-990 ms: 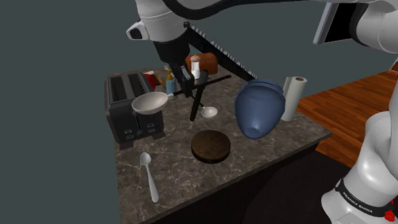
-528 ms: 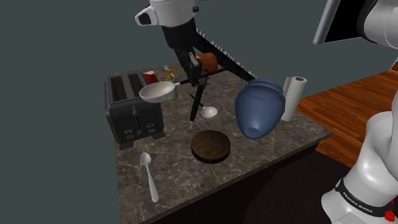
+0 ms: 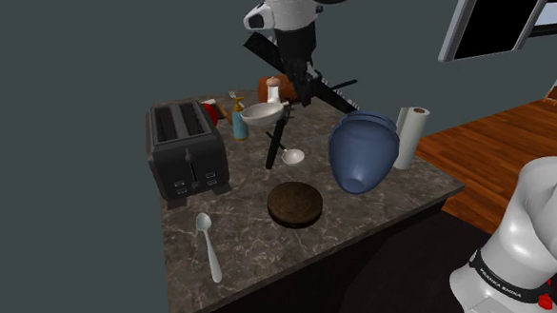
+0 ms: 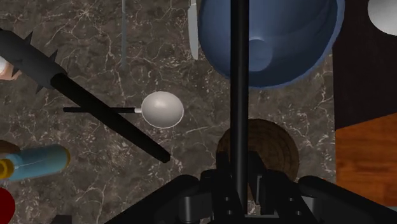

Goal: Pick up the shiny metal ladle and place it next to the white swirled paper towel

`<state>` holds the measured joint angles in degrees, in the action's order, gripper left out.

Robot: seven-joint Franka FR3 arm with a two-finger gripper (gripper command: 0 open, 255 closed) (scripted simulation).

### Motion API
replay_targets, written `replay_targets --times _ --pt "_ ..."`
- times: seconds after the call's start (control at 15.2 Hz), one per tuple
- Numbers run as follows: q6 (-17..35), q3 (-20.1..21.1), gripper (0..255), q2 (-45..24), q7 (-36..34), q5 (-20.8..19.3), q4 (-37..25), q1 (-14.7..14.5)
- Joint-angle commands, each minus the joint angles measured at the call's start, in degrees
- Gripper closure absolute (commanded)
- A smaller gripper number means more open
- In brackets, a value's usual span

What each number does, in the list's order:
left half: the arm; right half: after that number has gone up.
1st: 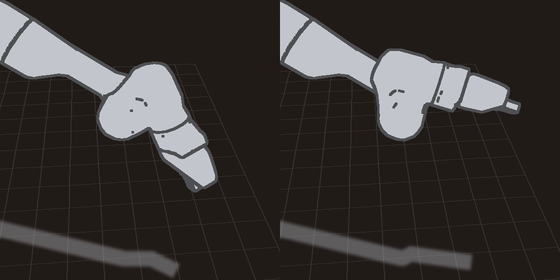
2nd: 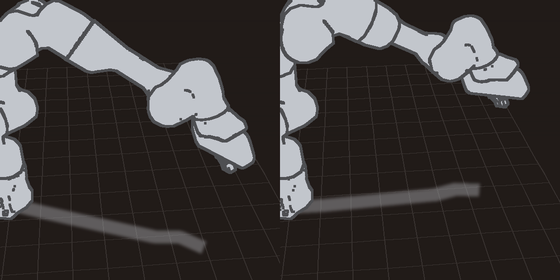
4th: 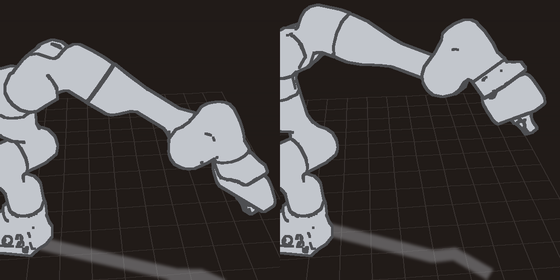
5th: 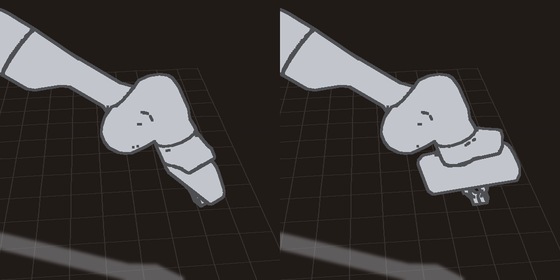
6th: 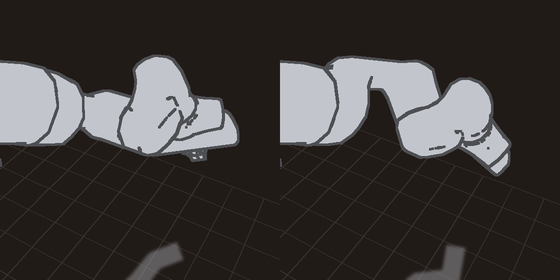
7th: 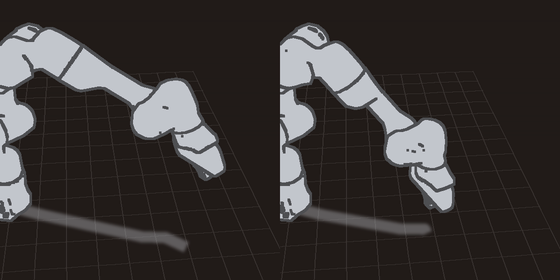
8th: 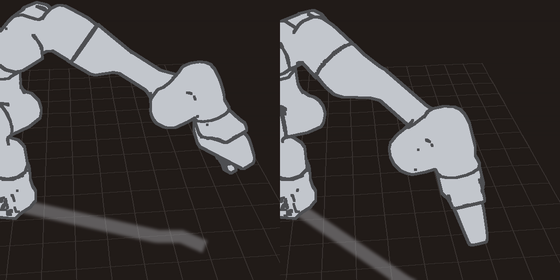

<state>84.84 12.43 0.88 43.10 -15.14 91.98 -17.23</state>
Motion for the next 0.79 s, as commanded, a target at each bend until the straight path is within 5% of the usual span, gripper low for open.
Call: replay_targets --times 0.0,0.73 --pt "1.32 -1.35 255 2.82 2.51 0.29 3.39 1.29" --pt "7.30 -10.39 255 11.67 16.91 -0.90 14.04 7.73"
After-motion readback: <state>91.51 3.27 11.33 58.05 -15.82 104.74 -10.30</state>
